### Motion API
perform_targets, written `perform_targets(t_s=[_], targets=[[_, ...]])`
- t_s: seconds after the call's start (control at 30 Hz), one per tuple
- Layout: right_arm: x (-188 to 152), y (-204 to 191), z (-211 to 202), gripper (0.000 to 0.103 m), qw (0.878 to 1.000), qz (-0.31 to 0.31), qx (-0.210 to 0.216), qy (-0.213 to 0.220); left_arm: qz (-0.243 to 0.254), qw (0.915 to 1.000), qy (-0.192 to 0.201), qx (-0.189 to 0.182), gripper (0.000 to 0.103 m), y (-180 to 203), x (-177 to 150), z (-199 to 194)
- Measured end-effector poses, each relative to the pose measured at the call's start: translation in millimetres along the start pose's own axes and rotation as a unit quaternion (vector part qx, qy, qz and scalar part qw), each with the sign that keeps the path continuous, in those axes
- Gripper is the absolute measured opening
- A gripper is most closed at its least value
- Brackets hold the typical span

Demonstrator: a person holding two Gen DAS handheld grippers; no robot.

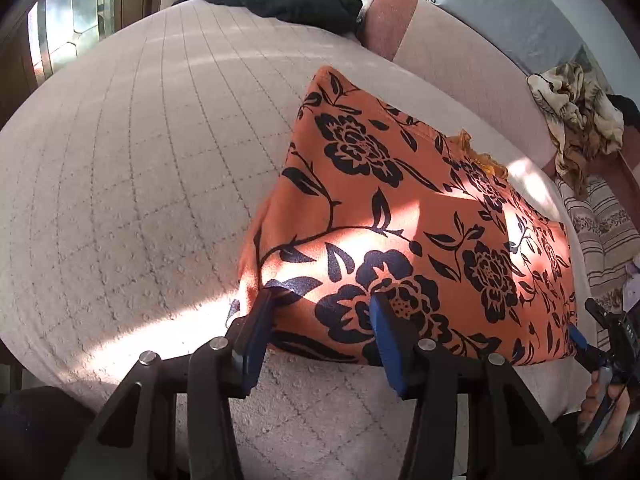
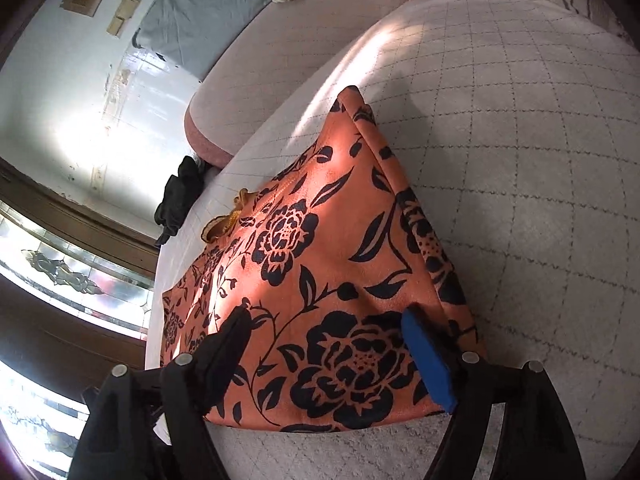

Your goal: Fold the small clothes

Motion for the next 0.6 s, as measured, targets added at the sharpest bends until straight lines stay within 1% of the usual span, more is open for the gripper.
perform_targets(t_s=[0.07,0.13,0.2,0.27,0.3,0.33,0.37,0.4,0.43,0.47,0.5,0.53,0.6], targets=[[1.7,-3.7,2.6,0.08,1.0,-0.001,0.002,0.001,0.003,0.9999,0.008,0.012,0.046,7.1,3.4,-12.3],[1.6,-3.0,1.7,0.081,1.0,0.0,0.005,0.002,0.003,0.9994,0.035,0.003,0.046,17.8,10.0,-30.3],[2.1,-2.2,1.4,0.082,1.0,0.004,0.012,0.004,0.03,0.9966,0.077,-0.001,0.051,34.6,17.9,-46.0],[2.4,-2.0,0.7,0.083,1.0,0.006,0.015,0.005,0.06,0.9928,0.103,-0.004,0.064,50.1,23.4,-47.1],[2.9,-1.2,0.1,0.083,1.0,0.007,0.017,0.005,0.071,0.9925,0.1,0.004,0.066,53.8,25.3,-37.4],[3.2,-0.9,0.0,0.084,1.0,0.008,0.018,0.004,0.074,0.9938,0.079,0.026,0.066,52.0,25.0,-18.4],[3.6,0.0,-0.8,0.084,1.0,0.011,0.02,0.003,0.068,0.9952,0.039,0.059,0.065,42.9,20.8,5.3],[4.5,0.3,-2.1,0.084,1.0,0.018,0.023,0.001,0.06,0.995,0.002,0.079,0.063,34.1,14.3,24.9],[6.2,0.5,-4.7,0.084,0.999,0.03,0.025,-0.003,0.079,0.9932,0.027,0.082,0.064,37.2,12.3,23.4],[9.0,-1.1,-7.9,0.084,0.999,0.039,0.029,-0.008,0.108,0.989,0.042,0.092,0.064,43.5,8.7,20.1],[14.4,-4.4,-11.4,0.084,0.999,0.04,0.033,-0.008,0.126,0.986,0.043,0.1,0.064,47.3,4.6,19.8],[22.4,-10.4,-14.1,0.084,0.999,0.033,0.041,-0.004,0.13,0.9851,0.046,0.103,0.065,47.7,3.2,20.2],[43.1,-24.4,-9.5,0.084,0.998,0.008,0.064,-0.01,0.119,0.9878,0.04,0.093,0.065,44.4,5.6,21.4]])
Point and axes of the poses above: each gripper's, at about its wrist camera, not at the fingertips, and z roughly the way its jaws point, y to its right, x to its top, the point moved 6 cm from there along z, roughly the way its jaws point, and after that the axes turned 11 degrees about -z, right-handed, at the moved point
